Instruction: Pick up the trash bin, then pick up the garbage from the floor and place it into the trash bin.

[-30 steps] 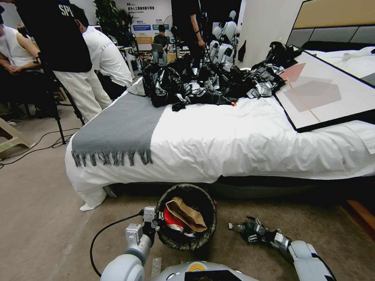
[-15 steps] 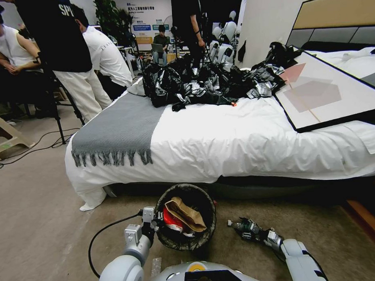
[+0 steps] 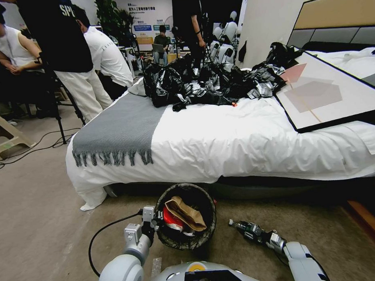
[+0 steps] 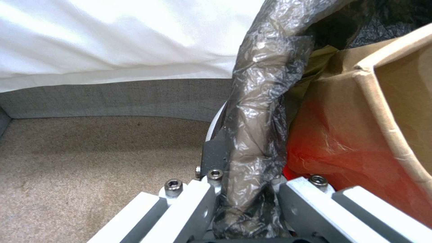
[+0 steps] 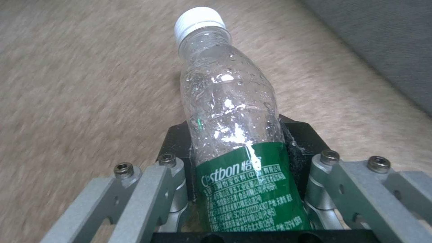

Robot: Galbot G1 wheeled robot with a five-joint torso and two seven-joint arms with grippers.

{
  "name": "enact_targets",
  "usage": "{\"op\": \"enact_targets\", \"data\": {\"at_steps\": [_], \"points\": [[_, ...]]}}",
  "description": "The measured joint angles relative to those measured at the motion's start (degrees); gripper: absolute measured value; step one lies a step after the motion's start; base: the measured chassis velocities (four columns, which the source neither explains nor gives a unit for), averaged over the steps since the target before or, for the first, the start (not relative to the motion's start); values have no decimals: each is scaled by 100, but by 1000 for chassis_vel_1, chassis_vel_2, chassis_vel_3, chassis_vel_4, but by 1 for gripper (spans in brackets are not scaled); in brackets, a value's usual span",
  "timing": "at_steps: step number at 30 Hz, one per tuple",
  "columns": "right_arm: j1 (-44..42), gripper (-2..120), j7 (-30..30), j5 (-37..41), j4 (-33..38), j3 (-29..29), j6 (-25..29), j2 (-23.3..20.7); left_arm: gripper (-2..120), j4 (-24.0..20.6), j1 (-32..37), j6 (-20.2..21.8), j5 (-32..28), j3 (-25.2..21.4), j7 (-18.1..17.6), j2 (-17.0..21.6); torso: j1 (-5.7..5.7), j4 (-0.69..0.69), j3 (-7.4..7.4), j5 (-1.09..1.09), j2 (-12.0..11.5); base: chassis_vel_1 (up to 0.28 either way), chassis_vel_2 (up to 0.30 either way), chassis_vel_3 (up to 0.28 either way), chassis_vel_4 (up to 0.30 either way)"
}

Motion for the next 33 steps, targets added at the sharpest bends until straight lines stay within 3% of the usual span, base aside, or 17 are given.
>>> {"op": "enact_targets", "data": {"at_steps": [1,3,8,10,11,13,15,17,18,20,24,28,33], "points": [[0,33,0,0,0,0,0,0,0,0,0,0,0,0,0,0,0,0,0,0,0,0,0,0,0],[-215,31,147,1039,426,-252,65,26,0,16,8,2,2,12,1,15,0,-2,0,4,0,0,0,0,0],[-530,31,243,1946,1379,-446,118,119,0,38,5,10,5,18,0,18,0,5,0,-1,0,0,0,0,0],[-863,31,321,2559,2318,-608,-16,162,0,60,7,12,9,18,0,20,0,3,0,-1,0,0,0,0,0],[-863,31,321,2559,2318,-608,-16,162,0,60,7,12,9,18,0,20,0,3,0,-1,0,0,0,0,0],[-1148,31,374,3060,3191,-724,-156,211,0,83,12,13,13,24,0,21,0,1,0,-2,0,0,0,0,0],[-1207,31,383,3155,3400,-748,-176,222,0,89,11,12,19,29,0,22,0,1,0,1,0,0,0,0,0],[-1456,31,443,3566,4370,-891,-289,232,0,116,3,13,59,80,0,12,0,4,0,-6,0,0,0,0,0],[-1456,31,443,3566,4370,-891,-289,232,0,116,3,13,59,80,0,12,0,4,0,-6,0,0,0,0,0],[-1699,31,489,3923,5246,-1054,-426,219,0,126,-9,13,86,119,-1,-4,0,1,0,-3,0,0,0,0,0],[-1924,31,504,4286,6220,-1347,-672,156,0,133,-11,13,95,155,0,18,0,3,0,-2,0,0,0,0,0],[-2050,31,504,4355,6766,-1732,-907,70,0,133,-25,12,119,195,0,2,0,3,0,-2,0,0,0,0,0],[-2097,31,558,4136,6915,-2298,-1052,56,0,132,-41,12,149,264,0,-55,0,2,0,-2,0,0,0,0,0]]}}
